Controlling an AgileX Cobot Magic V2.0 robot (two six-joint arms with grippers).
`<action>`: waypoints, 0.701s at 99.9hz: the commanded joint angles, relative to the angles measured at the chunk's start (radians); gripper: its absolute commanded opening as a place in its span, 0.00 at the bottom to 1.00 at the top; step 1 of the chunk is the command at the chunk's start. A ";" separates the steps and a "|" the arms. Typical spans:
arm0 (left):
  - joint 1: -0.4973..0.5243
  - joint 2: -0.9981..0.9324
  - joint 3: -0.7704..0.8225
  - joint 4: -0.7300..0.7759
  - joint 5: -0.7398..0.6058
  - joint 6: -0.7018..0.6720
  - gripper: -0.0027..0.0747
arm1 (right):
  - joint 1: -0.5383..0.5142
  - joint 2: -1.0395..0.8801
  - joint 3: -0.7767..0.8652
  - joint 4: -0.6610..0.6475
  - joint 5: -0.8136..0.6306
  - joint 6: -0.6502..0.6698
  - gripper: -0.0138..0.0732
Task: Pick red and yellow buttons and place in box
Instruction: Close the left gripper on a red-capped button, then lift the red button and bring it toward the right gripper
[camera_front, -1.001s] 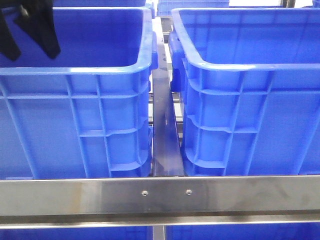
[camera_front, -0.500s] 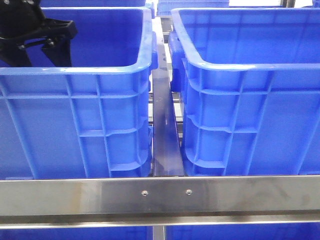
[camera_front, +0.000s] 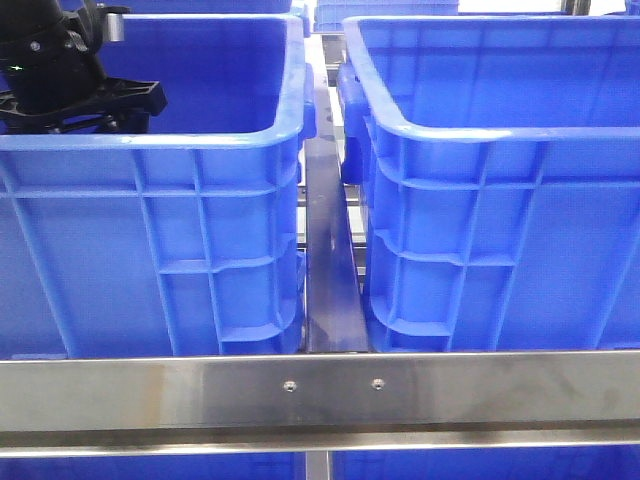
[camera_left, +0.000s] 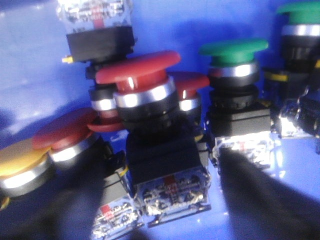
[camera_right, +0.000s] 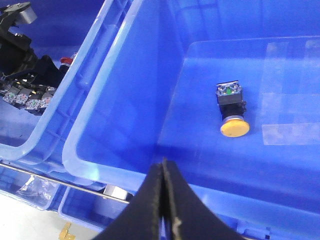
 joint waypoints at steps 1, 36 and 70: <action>-0.001 -0.050 -0.032 -0.017 -0.037 -0.009 0.41 | 0.002 -0.006 -0.027 0.042 -0.039 -0.012 0.08; -0.001 -0.066 -0.032 -0.017 -0.039 0.000 0.25 | 0.002 -0.006 -0.027 0.042 -0.042 -0.012 0.08; -0.005 -0.230 -0.032 -0.216 0.075 0.267 0.25 | 0.117 0.062 -0.094 0.044 -0.026 -0.012 0.08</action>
